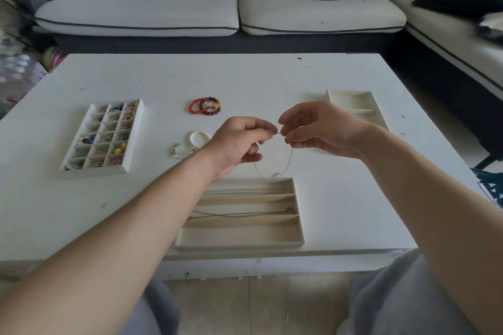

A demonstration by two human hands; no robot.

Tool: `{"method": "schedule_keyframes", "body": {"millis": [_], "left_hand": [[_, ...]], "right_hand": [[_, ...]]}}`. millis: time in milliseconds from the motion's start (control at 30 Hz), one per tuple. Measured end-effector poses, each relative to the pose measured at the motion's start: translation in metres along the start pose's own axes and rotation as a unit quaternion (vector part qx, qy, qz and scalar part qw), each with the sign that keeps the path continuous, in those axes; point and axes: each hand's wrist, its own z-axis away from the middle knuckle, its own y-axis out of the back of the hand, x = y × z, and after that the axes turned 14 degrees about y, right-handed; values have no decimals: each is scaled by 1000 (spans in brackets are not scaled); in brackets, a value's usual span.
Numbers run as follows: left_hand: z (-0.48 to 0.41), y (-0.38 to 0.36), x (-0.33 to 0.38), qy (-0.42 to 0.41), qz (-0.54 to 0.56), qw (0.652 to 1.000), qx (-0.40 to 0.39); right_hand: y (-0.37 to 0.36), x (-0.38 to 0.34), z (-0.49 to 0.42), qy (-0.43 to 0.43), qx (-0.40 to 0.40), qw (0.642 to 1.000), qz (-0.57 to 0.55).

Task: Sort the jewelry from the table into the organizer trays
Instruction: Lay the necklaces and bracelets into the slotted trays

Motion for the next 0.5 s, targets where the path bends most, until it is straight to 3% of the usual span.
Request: {"method": "schedule_keyframes", "body": {"millis": [267,500], "left_hand": [[-3,5,-2,-10,-101,995,23],[-1,9,-2,12,-136,990,38]], "right_hand": [[-5,2,-2,0,16,998,69],[-2,4,-3,42,80,991,101]]}}
